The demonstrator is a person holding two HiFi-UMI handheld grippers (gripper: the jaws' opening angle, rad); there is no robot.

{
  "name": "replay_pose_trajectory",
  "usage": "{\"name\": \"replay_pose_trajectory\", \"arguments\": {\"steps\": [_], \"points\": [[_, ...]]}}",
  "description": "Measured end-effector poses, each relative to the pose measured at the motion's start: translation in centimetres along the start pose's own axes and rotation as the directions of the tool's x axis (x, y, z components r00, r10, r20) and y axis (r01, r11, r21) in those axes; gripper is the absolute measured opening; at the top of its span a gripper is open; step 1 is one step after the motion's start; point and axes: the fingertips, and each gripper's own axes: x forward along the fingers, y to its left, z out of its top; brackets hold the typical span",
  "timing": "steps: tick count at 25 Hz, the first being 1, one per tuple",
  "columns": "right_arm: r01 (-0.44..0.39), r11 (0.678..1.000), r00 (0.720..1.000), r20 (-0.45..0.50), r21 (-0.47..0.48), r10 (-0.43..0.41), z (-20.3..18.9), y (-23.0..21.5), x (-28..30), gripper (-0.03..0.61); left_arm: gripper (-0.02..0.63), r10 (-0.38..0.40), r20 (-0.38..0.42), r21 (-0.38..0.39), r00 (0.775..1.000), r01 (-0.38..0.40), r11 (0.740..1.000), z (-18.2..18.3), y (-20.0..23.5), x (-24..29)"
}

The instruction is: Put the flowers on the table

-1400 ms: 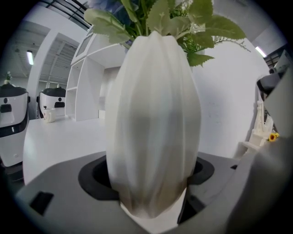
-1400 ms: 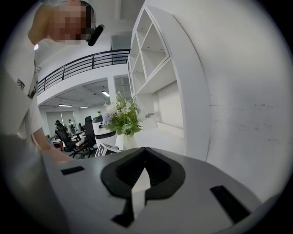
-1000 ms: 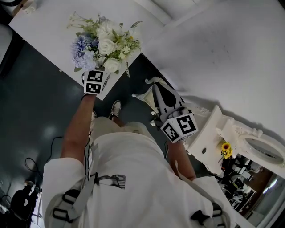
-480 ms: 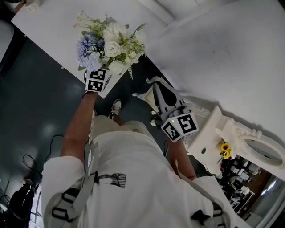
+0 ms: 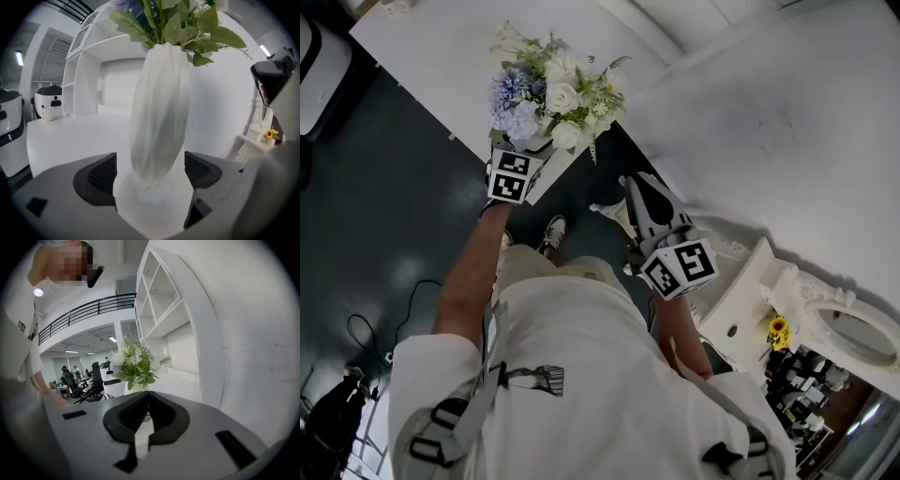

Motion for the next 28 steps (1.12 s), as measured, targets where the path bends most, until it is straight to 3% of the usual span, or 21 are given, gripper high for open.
{"name": "replay_pose_trajectory", "arguments": {"steps": [6,9,10,12,13,20,28], "points": [[-0.061,0.998,0.998,0.025,-0.008,0.061,0.8,1.9,0.9,0.010,0.436,0.056,-0.085,-0.031,0.995,-0.058,0.998,-1.8,1.6,-3.2],[-0.101,0.995,0.994,0.044,-0.010,0.101,1.2,3.0,1.8,0.011,0.376,0.099,-0.086,-0.063,0.991,-0.105,0.992,-1.8,2.8,-5.5],[-0.114,0.993,0.992,0.049,-0.012,0.115,1.5,3.4,2.1,0.011,0.314,0.127,-0.080,-0.073,0.989,-0.133,0.988,-1.7,3.4,-6.5],[-0.141,0.990,0.988,0.061,-0.015,0.142,2.0,4.4,2.8,0.011,0.097,0.195,-0.074,-0.090,0.978,-0.201,0.975,-1.6,4.9,-8.5],[-0.154,0.988,0.986,0.066,-0.018,0.155,2.2,4.9,3.1,0.010,0.041,0.225,-0.073,-0.100,0.972,-0.232,0.968,-1.6,5.6,-9.6],[-0.265,0.961,0.959,0.081,-0.076,0.271,4.0,9.7,5.5,0.011,0.014,0.370,0.012,-0.193,0.929,-0.361,0.912,0.4,9.6,-18.5],[-0.357,0.927,0.924,0.102,-0.119,0.369,5.9,15.1,8.2,0.011,0.014,0.558,0.123,-0.228,0.821,-0.524,0.821,3.4,13.5,-29.6]]}}
